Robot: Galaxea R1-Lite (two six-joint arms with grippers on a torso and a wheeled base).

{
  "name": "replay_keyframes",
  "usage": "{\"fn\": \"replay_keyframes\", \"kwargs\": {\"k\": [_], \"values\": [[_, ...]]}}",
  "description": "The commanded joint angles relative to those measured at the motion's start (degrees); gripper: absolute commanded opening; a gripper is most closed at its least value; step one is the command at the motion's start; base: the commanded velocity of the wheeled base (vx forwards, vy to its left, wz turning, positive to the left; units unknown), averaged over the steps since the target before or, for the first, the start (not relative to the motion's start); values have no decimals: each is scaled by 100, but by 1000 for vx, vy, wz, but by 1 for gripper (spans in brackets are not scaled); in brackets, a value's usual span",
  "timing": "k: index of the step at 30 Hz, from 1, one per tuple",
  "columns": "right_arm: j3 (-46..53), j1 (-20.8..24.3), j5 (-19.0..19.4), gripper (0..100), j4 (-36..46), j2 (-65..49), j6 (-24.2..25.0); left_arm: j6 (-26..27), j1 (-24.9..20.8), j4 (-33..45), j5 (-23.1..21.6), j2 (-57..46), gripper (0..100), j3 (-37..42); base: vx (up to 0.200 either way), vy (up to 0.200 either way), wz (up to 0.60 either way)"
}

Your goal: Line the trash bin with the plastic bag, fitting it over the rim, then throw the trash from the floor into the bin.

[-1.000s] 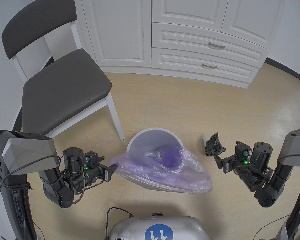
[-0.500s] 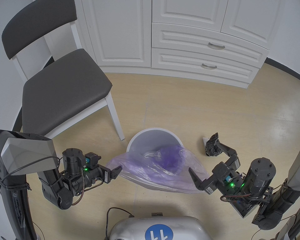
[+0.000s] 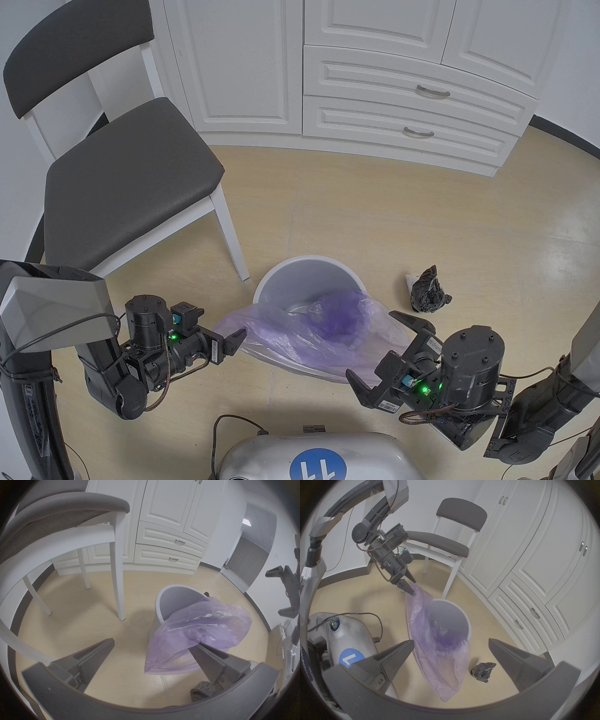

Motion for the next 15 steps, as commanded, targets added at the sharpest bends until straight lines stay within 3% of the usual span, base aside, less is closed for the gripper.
{"fn": "replay_keyframes", "kwargs": {"k": [1,15], "values": [[-87,42,-11,100,130,111,-6,4,-65,-125,203,-1,100,-17,0,0,0],[-43,-38,-178,100,227,305,12,-22,-100,-142,256,-133,100,-17,0,0,0]]}}
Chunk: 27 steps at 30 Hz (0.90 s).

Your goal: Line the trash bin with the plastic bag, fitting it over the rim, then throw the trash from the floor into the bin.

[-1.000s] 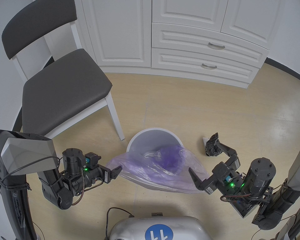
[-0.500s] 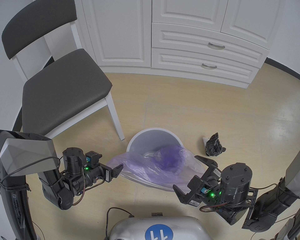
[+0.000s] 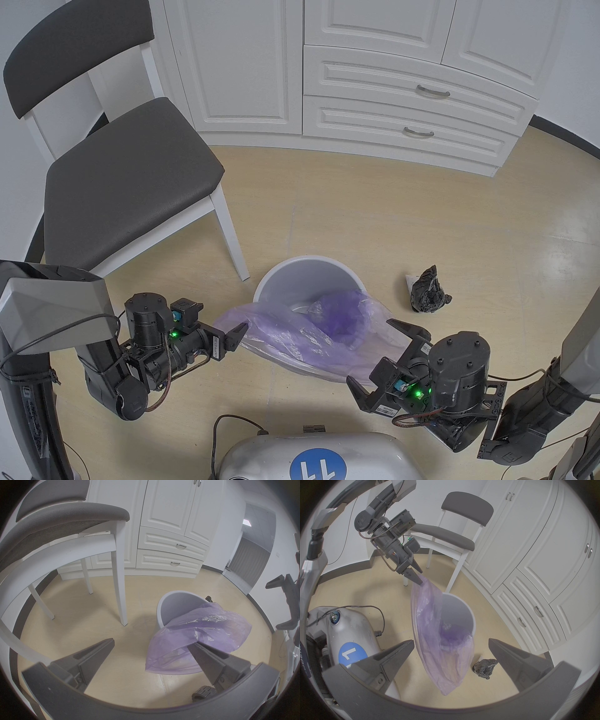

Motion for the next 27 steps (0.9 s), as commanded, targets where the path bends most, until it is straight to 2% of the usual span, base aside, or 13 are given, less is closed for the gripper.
{"fn": "replay_keyframes", "kwargs": {"k": [1,27], "values": [[11,-39,-93,100,33,106,0,-10,4,-3,1,-63,100,-17,0,0,0],[-59,-232,-199,100,16,238,26,-19,-5,-12,1,-133,100,-17,0,0,0]]}}
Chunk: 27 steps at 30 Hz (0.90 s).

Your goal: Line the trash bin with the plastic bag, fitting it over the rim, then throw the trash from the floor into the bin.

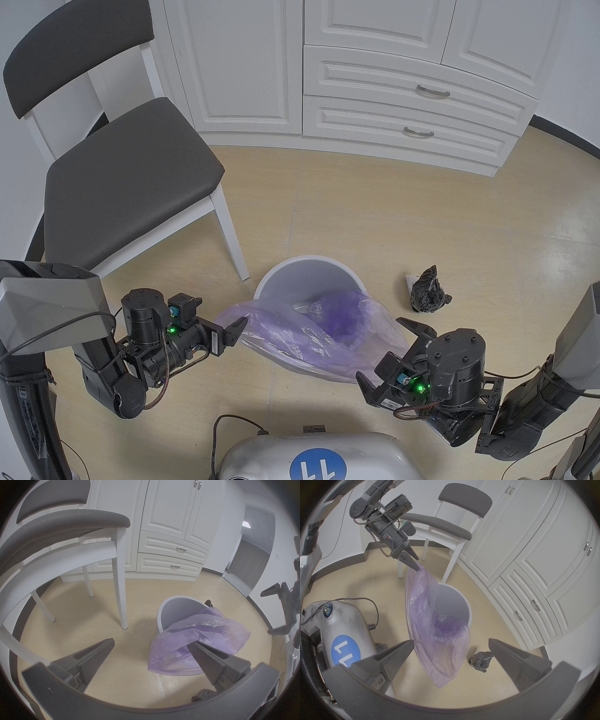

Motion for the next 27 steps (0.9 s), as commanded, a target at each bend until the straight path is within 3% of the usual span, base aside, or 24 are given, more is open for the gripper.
{"fn": "replay_keyframes", "kwargs": {"k": [1,18,27], "values": [[-101,-22,1,100,-4,133,-9,2,-1,-8,10,-31,100,8,0,0,0],[-1428,427,1,100,374,1179,-36,2,52,0,1,-128,100,8,0,0,0],[-1665,427,1,100,418,1513,-36,2,52,0,1,-119,100,-1,0,0,0]]}}
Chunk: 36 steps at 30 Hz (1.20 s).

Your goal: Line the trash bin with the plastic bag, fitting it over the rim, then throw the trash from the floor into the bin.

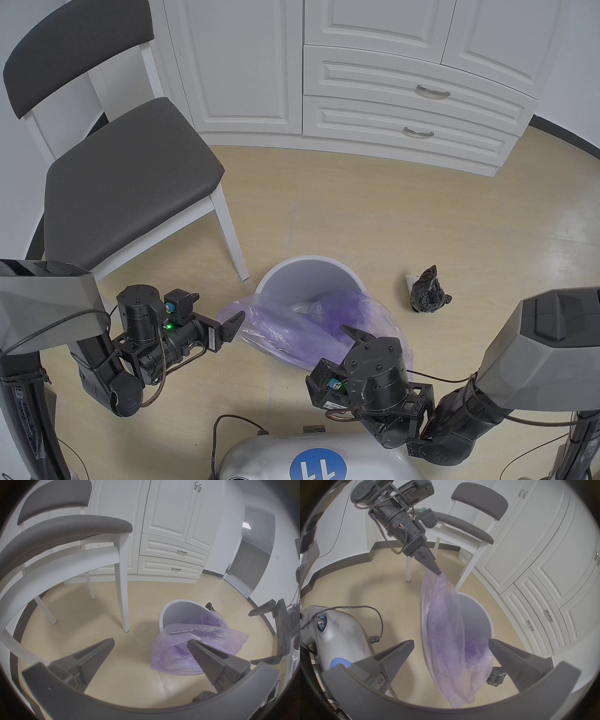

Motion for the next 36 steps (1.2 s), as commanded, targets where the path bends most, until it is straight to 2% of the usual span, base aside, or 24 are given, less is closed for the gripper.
{"fn": "replay_keyframes", "kwargs": {"k": [1,16,17,31,36], "values": [[-107,12,-1,100,-13,271,-3,2,2,-3,1,7,100,-8,0,0,0],[-687,-251,-1,100,13,781,6,2,63,-3,1,16,100,-52,0,0,0],[-678,-278,-1,0,4,790,6,2,63,-3,1,16,100,-52,0,0,0],[-828,-577,8,0,13,500,-3,2,98,-3,1,7,100,-70,0,0,0],[-1153,-744,17,0,198,429,-3,2,116,-3,1,7,100,-96,0,0,0]]}}
